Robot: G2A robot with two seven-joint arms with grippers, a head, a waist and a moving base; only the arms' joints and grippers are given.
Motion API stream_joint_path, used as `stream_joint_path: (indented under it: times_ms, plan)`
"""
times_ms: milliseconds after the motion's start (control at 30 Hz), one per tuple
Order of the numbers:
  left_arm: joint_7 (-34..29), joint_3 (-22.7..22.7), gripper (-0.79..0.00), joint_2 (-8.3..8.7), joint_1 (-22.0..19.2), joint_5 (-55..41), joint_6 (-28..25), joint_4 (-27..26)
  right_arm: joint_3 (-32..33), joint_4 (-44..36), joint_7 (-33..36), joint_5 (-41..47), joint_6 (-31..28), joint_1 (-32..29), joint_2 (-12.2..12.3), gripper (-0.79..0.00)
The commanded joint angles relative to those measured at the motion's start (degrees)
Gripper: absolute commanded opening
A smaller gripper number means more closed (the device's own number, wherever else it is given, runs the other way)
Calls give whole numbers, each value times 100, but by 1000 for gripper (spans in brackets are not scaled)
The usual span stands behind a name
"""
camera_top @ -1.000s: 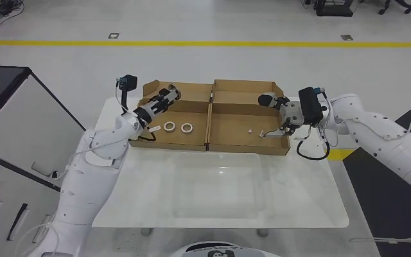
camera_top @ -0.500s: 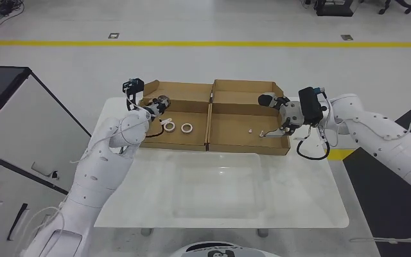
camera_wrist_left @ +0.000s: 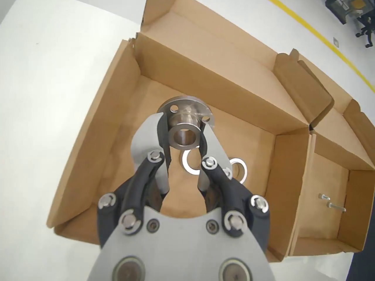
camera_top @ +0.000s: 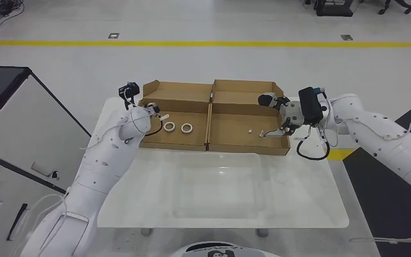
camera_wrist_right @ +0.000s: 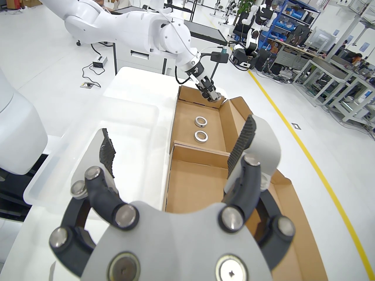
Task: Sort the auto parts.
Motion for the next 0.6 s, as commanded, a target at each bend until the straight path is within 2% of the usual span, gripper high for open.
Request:
stream_joint_path:
  times_ms: [0, 233, 567]
  plan:
    - [-69, 64, -785, -28, -74, 38, 51, 130, 0, 0, 0, 0, 0, 0, 0, 0]
    - [-311, 269, -785, -91, -243, 297, 115, 423, 0, 0, 0, 0, 0, 0, 0, 0]
    - [-385, 432, -785, -161, -252, 583, 142, 615, 0, 0, 0, 0, 0, 0, 0, 0]
